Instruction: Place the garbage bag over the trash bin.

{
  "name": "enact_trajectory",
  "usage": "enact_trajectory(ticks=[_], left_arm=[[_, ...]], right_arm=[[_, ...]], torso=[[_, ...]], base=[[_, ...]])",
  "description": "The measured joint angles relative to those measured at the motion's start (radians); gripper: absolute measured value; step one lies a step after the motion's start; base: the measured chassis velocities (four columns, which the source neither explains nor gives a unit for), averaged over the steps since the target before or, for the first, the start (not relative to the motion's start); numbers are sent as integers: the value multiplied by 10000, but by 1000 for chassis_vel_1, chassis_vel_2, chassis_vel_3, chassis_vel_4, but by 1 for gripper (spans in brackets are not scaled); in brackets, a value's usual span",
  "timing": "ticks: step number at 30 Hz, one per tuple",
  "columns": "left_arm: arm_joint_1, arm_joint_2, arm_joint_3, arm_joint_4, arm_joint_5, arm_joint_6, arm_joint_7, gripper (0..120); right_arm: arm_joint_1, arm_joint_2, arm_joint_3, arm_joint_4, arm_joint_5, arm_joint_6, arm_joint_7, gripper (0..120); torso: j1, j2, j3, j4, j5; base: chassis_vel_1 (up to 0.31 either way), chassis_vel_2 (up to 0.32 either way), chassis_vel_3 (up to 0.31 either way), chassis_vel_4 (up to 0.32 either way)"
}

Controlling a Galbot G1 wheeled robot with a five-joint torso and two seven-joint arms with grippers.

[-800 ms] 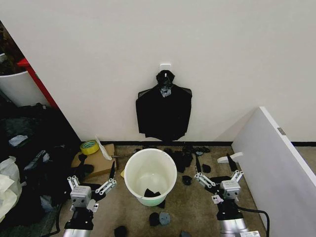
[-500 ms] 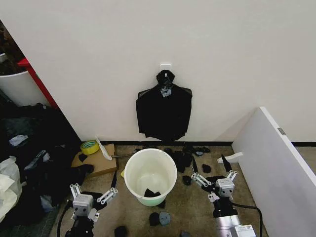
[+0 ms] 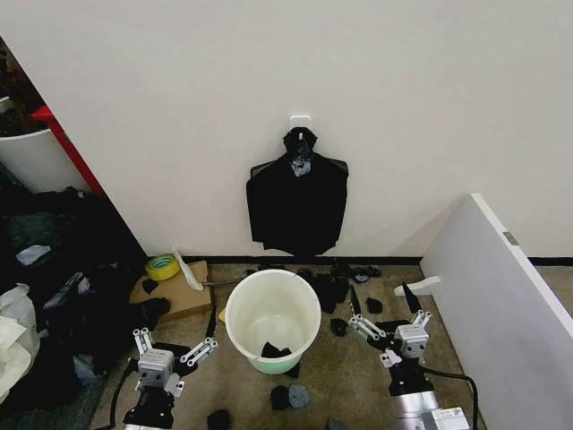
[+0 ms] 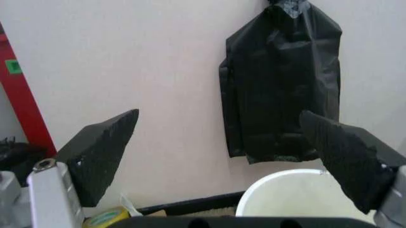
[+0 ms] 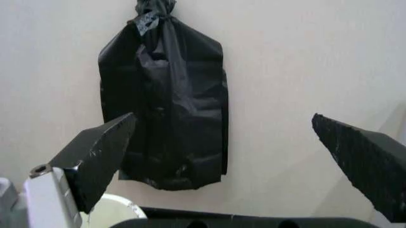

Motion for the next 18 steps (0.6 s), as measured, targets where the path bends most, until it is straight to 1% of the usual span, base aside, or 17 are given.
enact_trajectory(ticks=[8, 14, 18], left_arm=[[-44, -5, -15, 17, 57, -4, 66, 100], [-171, -128, 38, 99, 206, -21, 98, 100], [-179, -176, 67, 157, 360, -90, 176, 99]], right_arm=[[51, -117, -81, -8, 313, -154, -9, 100], [362, -244, -169, -91, 813, -395, -13, 100], [768, -450, -481, -239, 1376, -671, -47, 100]], torso=[[0, 0, 0, 1, 1], [0, 0, 0, 1, 0], [0, 0, 0, 1, 1]], base=[[0, 0, 0, 0], [0, 0, 0, 0], [0, 0, 0, 0]])
